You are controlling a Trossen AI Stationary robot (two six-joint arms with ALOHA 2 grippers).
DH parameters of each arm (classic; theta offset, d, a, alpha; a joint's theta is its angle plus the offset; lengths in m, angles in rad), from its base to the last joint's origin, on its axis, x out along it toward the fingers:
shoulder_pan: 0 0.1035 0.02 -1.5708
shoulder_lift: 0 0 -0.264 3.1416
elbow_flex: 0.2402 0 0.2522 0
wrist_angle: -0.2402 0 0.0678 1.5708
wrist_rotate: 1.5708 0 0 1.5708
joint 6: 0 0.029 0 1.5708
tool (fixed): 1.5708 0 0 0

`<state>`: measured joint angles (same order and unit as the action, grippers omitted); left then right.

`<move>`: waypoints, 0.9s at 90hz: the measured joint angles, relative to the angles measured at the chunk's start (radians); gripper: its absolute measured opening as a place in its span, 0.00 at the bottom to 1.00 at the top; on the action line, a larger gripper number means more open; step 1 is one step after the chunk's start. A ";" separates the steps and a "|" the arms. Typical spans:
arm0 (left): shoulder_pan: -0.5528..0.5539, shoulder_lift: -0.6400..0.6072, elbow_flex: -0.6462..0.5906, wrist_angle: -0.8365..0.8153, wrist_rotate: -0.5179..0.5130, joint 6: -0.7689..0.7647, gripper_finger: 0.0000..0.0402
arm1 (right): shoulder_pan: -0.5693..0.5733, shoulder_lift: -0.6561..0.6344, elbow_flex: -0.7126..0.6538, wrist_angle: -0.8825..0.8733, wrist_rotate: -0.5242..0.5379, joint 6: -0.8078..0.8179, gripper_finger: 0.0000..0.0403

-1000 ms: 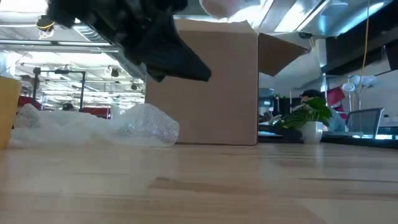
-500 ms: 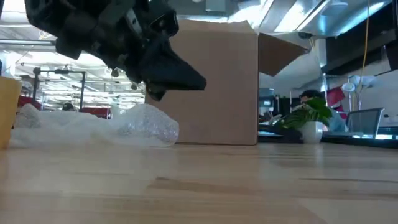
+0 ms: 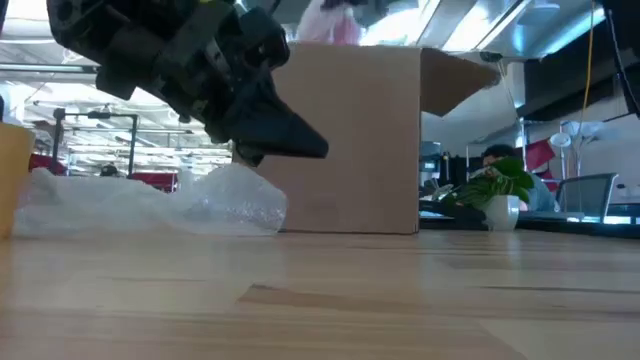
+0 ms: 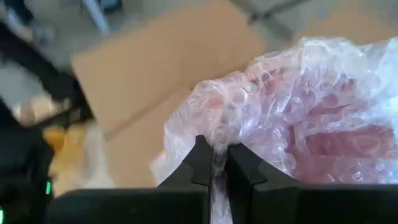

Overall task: Wrap mug
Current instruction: Put the wrapped red mug into the box

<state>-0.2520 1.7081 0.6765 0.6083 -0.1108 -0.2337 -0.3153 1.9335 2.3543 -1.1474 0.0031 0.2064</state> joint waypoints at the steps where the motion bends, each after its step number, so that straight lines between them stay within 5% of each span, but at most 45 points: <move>1: 0.000 0.000 0.000 0.000 0.000 0.000 0.00 | 0.000 0.005 0.000 -0.010 -0.002 0.001 0.00; 32: -0.003 0.000 0.000 0.001 0.000 -0.017 0.00 | -0.008 0.166 0.000 -0.223 -0.039 -0.016 0.00; 81: -0.009 0.000 -0.084 0.101 0.000 -0.060 0.00 | -0.094 0.336 0.000 -0.128 -0.217 -0.062 0.08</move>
<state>-0.2607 1.7081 0.5926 0.7094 -0.1108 -0.2941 -0.4091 2.2694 2.3539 -1.2749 -0.2140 0.1440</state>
